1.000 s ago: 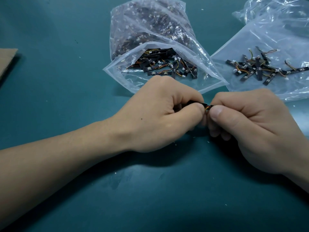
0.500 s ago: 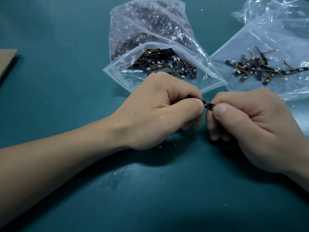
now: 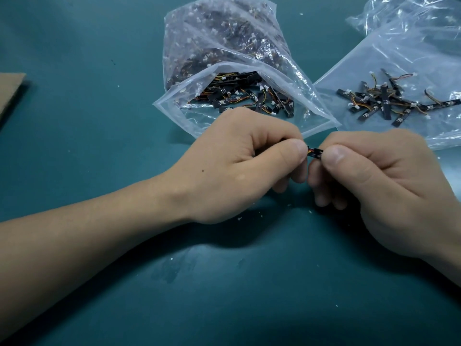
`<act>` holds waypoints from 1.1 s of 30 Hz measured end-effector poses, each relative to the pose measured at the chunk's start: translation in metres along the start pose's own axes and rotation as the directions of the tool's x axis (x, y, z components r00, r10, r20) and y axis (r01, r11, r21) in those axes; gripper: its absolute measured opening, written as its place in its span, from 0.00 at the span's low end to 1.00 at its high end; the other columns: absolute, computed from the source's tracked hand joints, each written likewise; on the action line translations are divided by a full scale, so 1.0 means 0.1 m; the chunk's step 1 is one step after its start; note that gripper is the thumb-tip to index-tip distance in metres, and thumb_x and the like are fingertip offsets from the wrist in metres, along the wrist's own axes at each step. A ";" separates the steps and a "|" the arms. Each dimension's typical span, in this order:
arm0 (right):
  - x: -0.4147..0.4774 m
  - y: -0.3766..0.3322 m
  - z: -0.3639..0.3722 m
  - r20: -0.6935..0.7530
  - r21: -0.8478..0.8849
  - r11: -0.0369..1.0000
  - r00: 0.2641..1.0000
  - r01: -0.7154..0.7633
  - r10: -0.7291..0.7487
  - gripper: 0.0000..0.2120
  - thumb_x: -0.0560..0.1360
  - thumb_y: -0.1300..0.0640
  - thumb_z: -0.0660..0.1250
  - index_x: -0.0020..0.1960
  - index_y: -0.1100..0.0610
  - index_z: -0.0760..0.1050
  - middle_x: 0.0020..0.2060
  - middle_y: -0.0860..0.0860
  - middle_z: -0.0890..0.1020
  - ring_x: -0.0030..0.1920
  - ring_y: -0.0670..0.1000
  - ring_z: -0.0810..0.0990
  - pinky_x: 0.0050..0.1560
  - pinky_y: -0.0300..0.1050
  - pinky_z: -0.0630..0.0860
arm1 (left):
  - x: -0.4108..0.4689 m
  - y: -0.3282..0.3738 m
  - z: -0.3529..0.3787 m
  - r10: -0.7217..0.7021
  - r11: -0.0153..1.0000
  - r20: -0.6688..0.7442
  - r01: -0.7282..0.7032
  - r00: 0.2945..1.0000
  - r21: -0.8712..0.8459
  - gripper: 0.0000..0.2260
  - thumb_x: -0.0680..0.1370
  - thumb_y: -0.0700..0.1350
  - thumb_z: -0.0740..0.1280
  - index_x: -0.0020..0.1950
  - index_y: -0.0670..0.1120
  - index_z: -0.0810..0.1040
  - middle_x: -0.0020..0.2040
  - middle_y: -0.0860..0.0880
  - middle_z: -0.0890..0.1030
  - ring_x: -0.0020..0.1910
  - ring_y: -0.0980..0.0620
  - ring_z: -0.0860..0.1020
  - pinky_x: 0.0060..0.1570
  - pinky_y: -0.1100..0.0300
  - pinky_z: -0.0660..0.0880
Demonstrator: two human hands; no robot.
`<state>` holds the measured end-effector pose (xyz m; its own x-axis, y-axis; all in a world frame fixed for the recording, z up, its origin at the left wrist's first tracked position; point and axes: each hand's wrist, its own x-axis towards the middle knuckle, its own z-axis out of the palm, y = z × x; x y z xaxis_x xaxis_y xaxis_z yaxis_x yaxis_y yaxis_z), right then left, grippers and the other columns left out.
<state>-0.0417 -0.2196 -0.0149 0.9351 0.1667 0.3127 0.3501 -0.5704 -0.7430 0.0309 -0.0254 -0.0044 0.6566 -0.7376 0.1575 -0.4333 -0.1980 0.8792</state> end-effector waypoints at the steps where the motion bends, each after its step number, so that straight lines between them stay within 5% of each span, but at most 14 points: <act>1: 0.00 0.00 0.00 0.004 -0.023 1.000 1.000 0.008 -0.008 0.17 0.82 0.52 0.56 0.37 0.49 0.76 0.28 0.45 0.79 0.30 0.48 0.78 0.33 0.35 0.70 | 0.00 0.00 0.00 0.002 1.000 0.005 -0.002 1.000 0.005 0.14 0.81 0.42 0.61 0.39 0.46 0.81 0.30 0.51 0.79 0.31 0.54 0.75 0.36 0.62 0.71; 11: 0.01 0.00 0.02 -0.013 -0.060 0.998 1.000 0.015 -0.016 0.16 0.82 0.53 0.57 0.37 0.47 0.75 0.29 0.43 0.80 0.31 0.45 0.79 0.34 0.32 0.70 | 0.00 0.01 0.00 0.032 0.998 -0.003 -0.032 0.999 0.056 0.15 0.82 0.41 0.60 0.35 0.45 0.75 0.29 0.50 0.72 0.30 0.54 0.71 0.35 0.63 0.66; 15: -0.02 0.00 0.02 -0.003 0.129 0.991 0.999 -0.037 0.038 0.16 0.81 0.50 0.58 0.43 0.54 0.80 0.32 0.47 0.82 0.29 0.49 0.78 0.32 0.37 0.72 | 0.00 0.01 0.00 0.055 0.998 -0.048 -0.054 0.997 0.015 0.15 0.81 0.39 0.60 0.34 0.40 0.73 0.28 0.45 0.70 0.29 0.51 0.69 0.34 0.61 0.66; 21: 0.01 0.01 -0.04 0.155 0.059 0.998 0.988 0.008 -0.017 0.18 0.79 0.54 0.58 0.32 0.53 0.74 0.26 0.47 0.75 0.27 0.50 0.75 0.31 0.43 0.69 | -0.01 -0.04 0.00 0.120 0.993 -0.025 -0.120 0.992 0.007 0.17 0.80 0.45 0.61 0.31 0.42 0.73 0.26 0.46 0.70 0.28 0.50 0.69 0.32 0.58 0.66; 24: -0.01 0.01 -0.05 -0.022 0.182 0.983 1.000 -0.009 0.013 0.18 0.80 0.54 0.57 0.32 0.54 0.74 0.26 0.49 0.75 0.25 0.53 0.73 0.29 0.42 0.67 | 0.00 -0.05 0.01 0.134 0.990 -0.226 -0.139 0.965 -0.004 0.13 0.81 0.43 0.59 0.40 0.43 0.79 0.33 0.44 0.77 0.35 0.46 0.75 0.40 0.50 0.72; 27: 0.10 0.08 -0.10 -0.192 0.417 0.885 0.932 -0.207 0.309 0.22 0.86 0.50 0.56 0.41 0.52 0.82 0.28 0.52 0.79 0.23 0.51 0.74 0.25 0.36 0.69 | 0.05 -0.07 0.01 0.058 0.992 -0.433 -0.002 0.900 0.129 0.10 0.76 0.41 0.62 0.47 0.54 0.80 0.43 0.59 0.81 0.50 0.54 0.79 0.60 0.44 0.73; 30: 0.12 0.11 -0.07 -0.264 0.417 0.891 0.914 -0.180 0.308 0.15 0.85 0.51 0.56 0.54 0.51 0.82 0.31 0.51 0.81 0.21 0.51 0.71 0.25 0.37 0.66 | 0.05 -0.07 0.04 -0.023 0.926 -0.396 0.169 0.918 0.338 0.11 0.74 0.47 0.62 0.52 0.61 0.76 0.58 0.65 0.78 0.67 0.60 0.71 0.71 0.54 0.56; 33: 0.04 0.06 0.00 -0.221 0.310 0.942 0.954 -0.128 0.203 0.14 0.84 0.51 0.60 0.50 0.52 0.83 0.29 0.53 0.80 0.22 0.51 0.72 0.26 0.36 0.67 | 0.04 -0.07 0.08 -0.098 0.796 -0.297 0.254 0.950 0.550 0.21 0.74 0.54 0.60 0.66 0.59 0.74 0.76 0.56 0.69 0.79 0.53 0.59 0.71 0.57 0.47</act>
<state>-0.0356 -0.2220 -0.0183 0.9509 -0.1347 0.2788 0.2270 -0.3093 -0.9235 0.0316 -0.0325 -0.0133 0.8495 -0.4893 0.1973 -0.5175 -0.6997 0.4927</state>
